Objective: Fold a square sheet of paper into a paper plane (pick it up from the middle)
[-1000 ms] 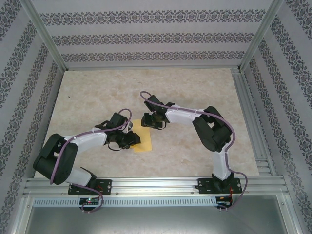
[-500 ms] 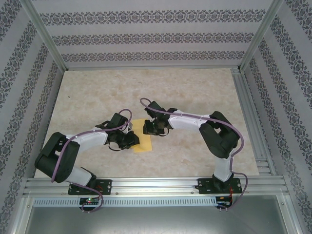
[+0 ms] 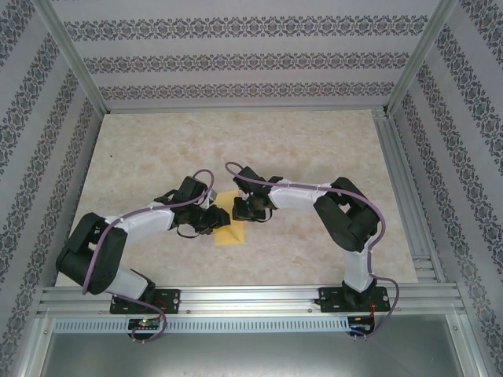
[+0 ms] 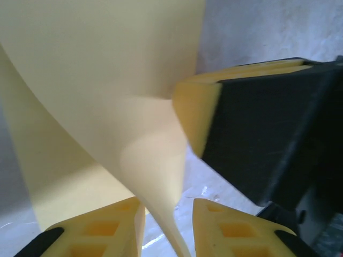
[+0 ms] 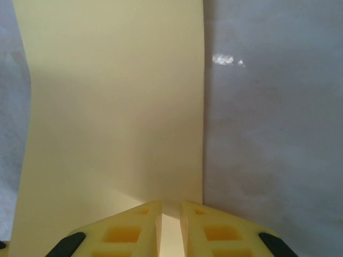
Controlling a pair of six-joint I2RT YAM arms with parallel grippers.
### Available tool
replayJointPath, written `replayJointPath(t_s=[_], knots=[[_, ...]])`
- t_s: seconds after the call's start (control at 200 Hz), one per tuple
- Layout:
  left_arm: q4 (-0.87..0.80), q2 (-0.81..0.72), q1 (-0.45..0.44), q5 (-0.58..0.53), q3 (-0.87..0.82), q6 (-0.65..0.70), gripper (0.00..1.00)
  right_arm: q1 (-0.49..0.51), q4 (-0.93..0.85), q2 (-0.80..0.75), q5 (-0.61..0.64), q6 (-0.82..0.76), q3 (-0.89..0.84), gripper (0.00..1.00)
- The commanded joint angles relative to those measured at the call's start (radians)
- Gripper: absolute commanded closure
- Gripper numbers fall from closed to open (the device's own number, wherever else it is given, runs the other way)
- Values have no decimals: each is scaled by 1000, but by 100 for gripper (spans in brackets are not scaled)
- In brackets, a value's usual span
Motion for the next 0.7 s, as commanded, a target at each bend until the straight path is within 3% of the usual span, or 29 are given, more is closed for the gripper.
replayJointPath(t_s=[0.0,0.555,0.694], knots=[[55,-2,-10,19,31,-10,67,3,17,32,-26,21,-43,81],[124,66,-10,-3,61,-29,39,-58,152,-71,-141,66,-109,71],[152,82,-10,6,61,-44,38,-65,170,-78,-160,78,-115,71]])
